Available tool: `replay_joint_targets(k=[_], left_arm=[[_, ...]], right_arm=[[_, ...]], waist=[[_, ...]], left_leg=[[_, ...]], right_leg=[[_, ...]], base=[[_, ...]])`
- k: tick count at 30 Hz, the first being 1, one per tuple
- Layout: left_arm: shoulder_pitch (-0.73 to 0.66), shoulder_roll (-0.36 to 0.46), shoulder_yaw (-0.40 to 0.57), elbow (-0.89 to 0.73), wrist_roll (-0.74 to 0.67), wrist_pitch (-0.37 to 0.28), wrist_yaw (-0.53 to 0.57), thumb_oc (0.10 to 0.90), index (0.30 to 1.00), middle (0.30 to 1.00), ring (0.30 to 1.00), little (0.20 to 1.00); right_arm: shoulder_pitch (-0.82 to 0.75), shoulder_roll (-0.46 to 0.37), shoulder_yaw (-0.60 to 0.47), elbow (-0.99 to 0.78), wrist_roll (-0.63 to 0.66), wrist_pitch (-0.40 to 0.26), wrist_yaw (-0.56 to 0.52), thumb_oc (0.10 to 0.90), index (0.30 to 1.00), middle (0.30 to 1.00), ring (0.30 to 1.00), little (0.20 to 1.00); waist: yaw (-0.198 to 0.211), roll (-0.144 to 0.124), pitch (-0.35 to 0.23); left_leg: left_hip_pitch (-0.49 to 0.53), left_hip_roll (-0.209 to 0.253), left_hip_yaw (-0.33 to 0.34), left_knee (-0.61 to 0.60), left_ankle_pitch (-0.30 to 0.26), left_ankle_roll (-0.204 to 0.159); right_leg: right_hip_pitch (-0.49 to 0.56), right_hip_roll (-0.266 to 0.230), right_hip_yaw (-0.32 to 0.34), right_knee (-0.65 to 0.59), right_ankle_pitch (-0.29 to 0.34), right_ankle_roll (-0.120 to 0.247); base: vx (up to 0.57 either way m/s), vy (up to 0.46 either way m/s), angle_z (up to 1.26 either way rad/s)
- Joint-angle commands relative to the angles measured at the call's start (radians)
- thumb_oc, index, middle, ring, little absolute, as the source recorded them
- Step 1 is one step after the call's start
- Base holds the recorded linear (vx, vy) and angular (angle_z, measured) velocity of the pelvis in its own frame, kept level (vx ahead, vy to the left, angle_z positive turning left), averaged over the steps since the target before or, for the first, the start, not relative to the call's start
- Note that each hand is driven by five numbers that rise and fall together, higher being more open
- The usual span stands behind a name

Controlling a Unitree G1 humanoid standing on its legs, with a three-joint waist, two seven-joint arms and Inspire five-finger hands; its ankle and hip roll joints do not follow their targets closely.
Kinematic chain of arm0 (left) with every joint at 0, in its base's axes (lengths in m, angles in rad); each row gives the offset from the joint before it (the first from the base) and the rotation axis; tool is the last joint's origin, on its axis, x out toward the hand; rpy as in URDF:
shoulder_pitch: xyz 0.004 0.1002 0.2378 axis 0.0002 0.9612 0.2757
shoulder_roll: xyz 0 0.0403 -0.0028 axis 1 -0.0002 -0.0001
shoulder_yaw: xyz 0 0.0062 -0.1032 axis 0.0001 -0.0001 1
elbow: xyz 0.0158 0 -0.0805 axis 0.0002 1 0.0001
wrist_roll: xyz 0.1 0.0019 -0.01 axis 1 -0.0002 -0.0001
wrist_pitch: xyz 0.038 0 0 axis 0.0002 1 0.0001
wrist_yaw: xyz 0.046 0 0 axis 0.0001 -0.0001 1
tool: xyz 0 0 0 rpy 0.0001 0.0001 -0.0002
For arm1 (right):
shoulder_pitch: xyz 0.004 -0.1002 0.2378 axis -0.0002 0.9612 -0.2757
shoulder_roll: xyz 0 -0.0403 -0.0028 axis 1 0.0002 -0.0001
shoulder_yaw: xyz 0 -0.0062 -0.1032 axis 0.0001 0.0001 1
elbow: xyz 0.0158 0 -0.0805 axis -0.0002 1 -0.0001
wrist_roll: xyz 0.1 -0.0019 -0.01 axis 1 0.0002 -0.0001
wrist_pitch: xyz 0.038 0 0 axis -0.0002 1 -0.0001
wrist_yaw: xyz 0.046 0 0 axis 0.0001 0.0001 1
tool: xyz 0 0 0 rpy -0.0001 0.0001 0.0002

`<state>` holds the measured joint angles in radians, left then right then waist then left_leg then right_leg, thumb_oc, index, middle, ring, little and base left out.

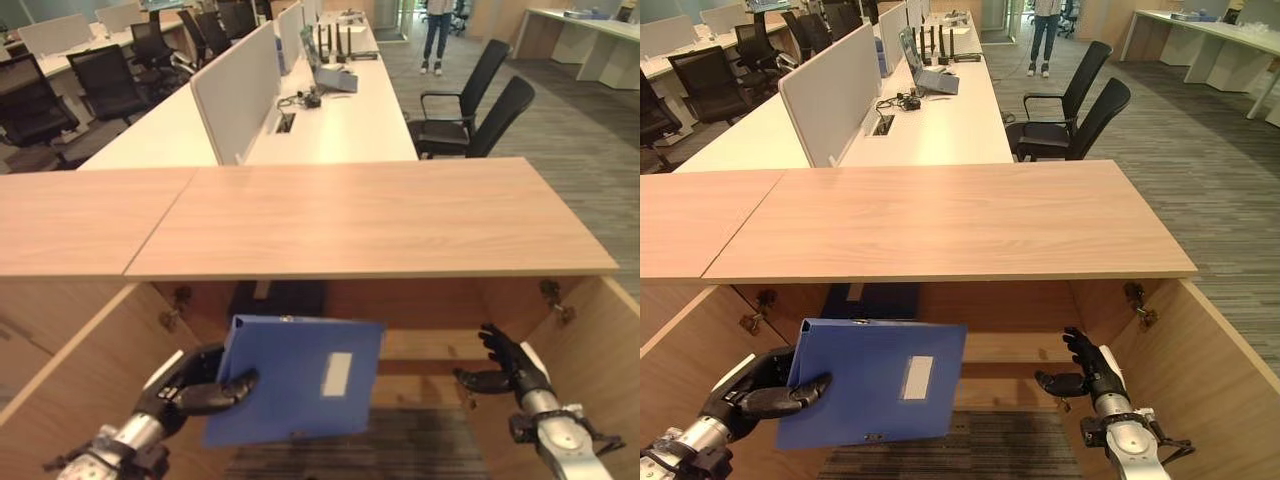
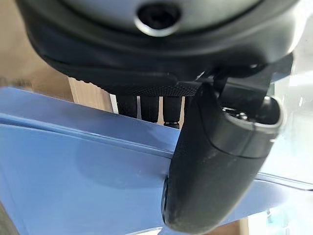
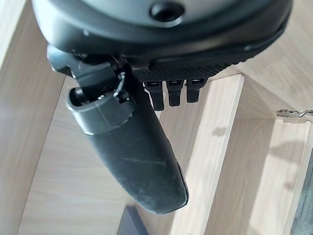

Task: Put the empty folder in the office cabinet

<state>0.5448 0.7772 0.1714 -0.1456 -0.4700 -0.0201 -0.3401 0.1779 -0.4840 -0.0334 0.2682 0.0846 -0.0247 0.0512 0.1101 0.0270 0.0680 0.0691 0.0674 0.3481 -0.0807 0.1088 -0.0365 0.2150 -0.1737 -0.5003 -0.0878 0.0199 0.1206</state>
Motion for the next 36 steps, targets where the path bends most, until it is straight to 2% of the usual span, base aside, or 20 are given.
replay_joint_targets(k=[1, 4, 8, 13, 14, 18, 19, 25, 31, 36], left_arm=[[-0.078, 0.079, 0.126, -0.073, 0.088, -0.163, 0.033, 0.400, 0.300, 0.300, 0.300, 0.300], [-0.083, 0.087, 0.165, -0.069, 0.213, -0.176, 0.077, 0.400, 0.300, 0.300, 0.300, 0.300], [-0.116, 0.049, 0.206, -0.070, 0.428, -0.179, 0.156, 0.400, 0.300, 0.300, 0.300, 0.300], [-0.180, 0.008, 0.203, -0.101, 0.549, -0.184, 0.194, 0.400, 0.300, 0.300, 0.300, 0.300], [-0.207, -0.003, 0.177, -0.124, 0.590, -0.187, 0.191, 0.400, 0.300, 0.300, 0.300, 0.300], [-0.253, -0.007, 0.118, -0.141, 0.595, -0.192, 0.170, 0.400, 0.300, 0.300, 0.300, 0.300], [-0.290, 0.004, 0.069, -0.148, 0.605, -0.197, 0.160, 0.400, 0.300, 0.300, 0.300, 0.300], [-0.370, 0.043, -0.053, -0.154, 0.569, -0.212, 0.133, 0.400, 0.300, 0.300, 0.300, 0.300], [-0.416, 0.066, -0.145, -0.175, 0.420, -0.211, 0.092, 0.400, 0.300, 0.300, 0.300, 0.300], [-0.454, 0.119, -0.200, -0.207, 0.353, -0.212, 0.068, 0.400, 0.300, 0.300, 0.300, 0.300]], right_arm=[[-0.145, -0.069, 0.013, -0.083, -0.035, -0.069, 0.019, 0.800, 0.900, 0.900, 0.900, 0.900], [-0.144, -0.088, 0.027, -0.093, -0.062, -0.057, 0.036, 0.800, 0.900, 0.900, 0.900, 0.900], [-0.144, -0.114, 0.041, -0.105, -0.123, -0.038, 0.057, 0.800, 0.900, 0.900, 0.900, 0.900], [-0.152, -0.122, 0.082, -0.146, -0.118, -0.025, 0.117, 0.800, 0.900, 0.900, 0.900, 0.900], [-0.160, -0.120, 0.112, -0.170, -0.120, -0.021, 0.146, 0.800, 0.900, 0.900, 0.900, 0.900], [-0.193, -0.114, 0.163, -0.184, -0.137, -0.023, 0.159, 0.800, 0.900, 0.900, 0.900, 0.900], [-0.227, -0.107, 0.199, -0.189, -0.143, -0.026, 0.163, 0.800, 0.900, 0.900, 0.900, 0.900], [-0.307, -0.085, 0.278, -0.207, -0.126, -0.040, 0.158, 0.800, 0.900, 0.900, 0.900, 0.900], [-0.377, -0.067, 0.351, -0.205, -0.172, -0.052, 0.132, 0.800, 0.900, 0.900, 0.900, 0.900], [-0.426, -0.059, 0.407, -0.210, -0.198, -0.061, 0.124, 0.800, 0.900, 0.900, 0.900, 0.900]], waist=[[0.000, -0.036, -0.038], [0.003, -0.037, -0.039], [0.005, -0.043, -0.036], [0.005, -0.050, -0.035], [0.006, -0.052, -0.034], [0.006, -0.051, -0.035], [0.005, -0.051, -0.036], [0.005, -0.047, -0.037], [0.005, -0.041, -0.037], [0.004, -0.036, -0.040]], left_leg=[[-0.026, -0.005, -0.013, -0.007, -0.035, -0.036], [-0.027, -0.003, -0.013, -0.007, -0.035, -0.038], [-0.026, -0.002, -0.015, -0.007, -0.036, -0.040], [-0.027, -0.001, -0.013, -0.007, -0.037, -0.042], [-0.026, 0.000, -0.012, -0.007, -0.037, -0.044], [-0.025, 0.003, -0.009, -0.007, -0.037, -0.045], [-0.023, 0.004, -0.005, -0.007, -0.036, -0.047], [-0.019, 0.007, 0.003, -0.007, -0.034, -0.047], [-0.017, 0.007, 0.005, -0.007, -0.032, -0.047], [-0.015, 0.008, 0.005, -0.007, -0.031, -0.047]], right_leg=[[-0.009, 0.019, -0.039, 0.001, -0.004, -0.001], [-0.008, 0.019, -0.037, 0.001, -0.006, -0.002], [-0.008, 0.018, -0.034, 0.001, -0.009, -0.004], [-0.009, 0.018, -0.031, 0.000, -0.010, -0.007], [-0.007, 0.019, -0.031, 0.001, -0.011, -0.008], [-0.008, 0.018, -0.033, 0.001, -0.009, -0.008], [-0.007, 0.017, -0.033, 0.001, -0.008, -0.008], [-0.005, 0.017, -0.034, 0.001, -0.006, -0.008], [-0.003, 0.018, -0.032, 0.001, -0.004, -0.009], [-0.002, 0.019, -0.031, 0.001, -0.005, -0.009]], base=[[0.00, 0.000, 0.00], [0.00, 0.000, 0.00], [0.00, 0.000, 0.00], [0.00, 0.000, 0.00], [-0.01, -0.009, -0.04], [0.00, -0.002, -0.01], [0.00, -0.002, -0.04], [0.00, -0.001, -0.05], [0.00, 0.000, -0.02], [0.00, 0.000, 0.00]])
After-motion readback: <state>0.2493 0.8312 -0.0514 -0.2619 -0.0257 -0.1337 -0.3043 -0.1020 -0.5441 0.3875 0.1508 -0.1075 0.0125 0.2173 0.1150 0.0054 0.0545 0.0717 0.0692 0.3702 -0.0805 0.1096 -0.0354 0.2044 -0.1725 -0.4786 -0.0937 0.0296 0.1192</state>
